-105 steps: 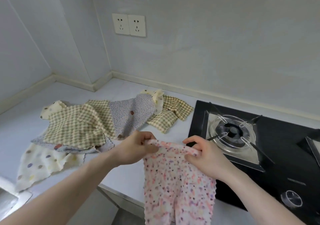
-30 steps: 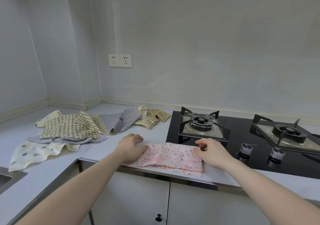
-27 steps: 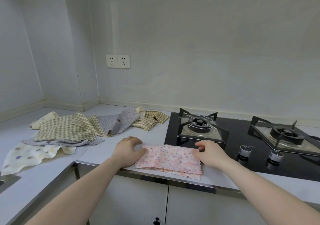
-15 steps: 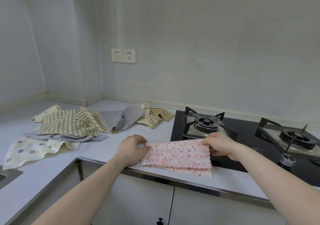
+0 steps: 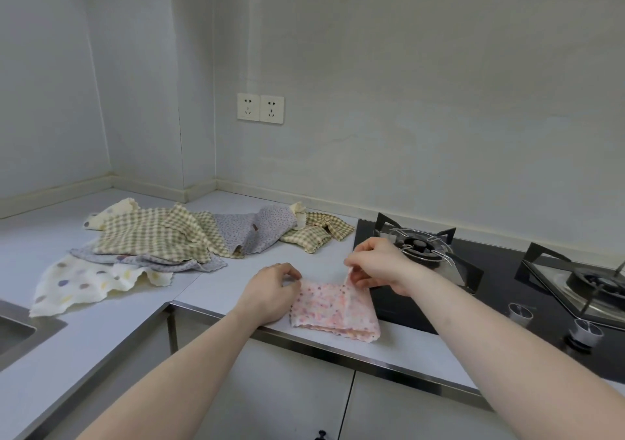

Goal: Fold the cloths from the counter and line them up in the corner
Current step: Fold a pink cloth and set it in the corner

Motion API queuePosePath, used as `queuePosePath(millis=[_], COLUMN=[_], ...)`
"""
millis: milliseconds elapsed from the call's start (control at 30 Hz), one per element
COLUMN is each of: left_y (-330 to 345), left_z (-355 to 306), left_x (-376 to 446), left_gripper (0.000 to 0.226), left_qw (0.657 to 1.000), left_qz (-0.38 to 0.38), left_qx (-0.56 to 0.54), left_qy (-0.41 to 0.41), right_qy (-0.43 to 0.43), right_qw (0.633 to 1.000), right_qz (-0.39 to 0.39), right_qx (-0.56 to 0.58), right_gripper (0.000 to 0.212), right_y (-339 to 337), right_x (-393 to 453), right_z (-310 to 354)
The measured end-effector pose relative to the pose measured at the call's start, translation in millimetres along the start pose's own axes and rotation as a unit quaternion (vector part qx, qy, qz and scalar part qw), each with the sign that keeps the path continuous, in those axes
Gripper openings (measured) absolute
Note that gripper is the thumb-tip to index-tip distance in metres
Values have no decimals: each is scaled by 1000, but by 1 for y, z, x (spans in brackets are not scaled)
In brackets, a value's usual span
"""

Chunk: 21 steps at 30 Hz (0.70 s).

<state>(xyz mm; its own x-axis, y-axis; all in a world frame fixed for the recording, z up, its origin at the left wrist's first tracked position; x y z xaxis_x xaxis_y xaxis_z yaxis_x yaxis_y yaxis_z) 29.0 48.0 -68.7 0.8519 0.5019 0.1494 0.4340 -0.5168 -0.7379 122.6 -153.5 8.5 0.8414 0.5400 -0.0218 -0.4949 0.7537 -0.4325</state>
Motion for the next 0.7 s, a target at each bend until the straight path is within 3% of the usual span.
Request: queuePosePath(millis=[400, 567, 700], left_y=[-4, -2, 2], left_z=[4, 7, 5], left_x=[0, 4, 7], left_gripper=[25, 24, 43], left_qw=[996, 995, 999], left_qz=[11, 12, 19], left_qx=[-87, -88, -18], left_qy=[-28, -32, -30], right_qy=[-23, -56, -106], right_qw=[995, 995, 977], right_qz=[31, 12, -44], right_qx=[-89, -78, -180], right_gripper=[26, 26, 20], right_y=[74, 58, 19], right_x=[17, 17, 14], right_z=[9, 8, -1])
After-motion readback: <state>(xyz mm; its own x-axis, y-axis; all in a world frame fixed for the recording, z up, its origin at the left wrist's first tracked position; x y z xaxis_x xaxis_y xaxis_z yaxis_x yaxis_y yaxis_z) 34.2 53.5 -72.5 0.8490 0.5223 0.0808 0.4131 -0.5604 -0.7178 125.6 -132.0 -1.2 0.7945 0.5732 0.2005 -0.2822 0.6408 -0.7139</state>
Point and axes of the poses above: each hand's wrist, its own x-axis towards the middle knuckle, its own y-axis out of the palm, z = x × y, the point moved 8 cm from there along x, towards the middle knuckle, and after that the axes turned 8 degrees about -y, right-handed, at the moved point
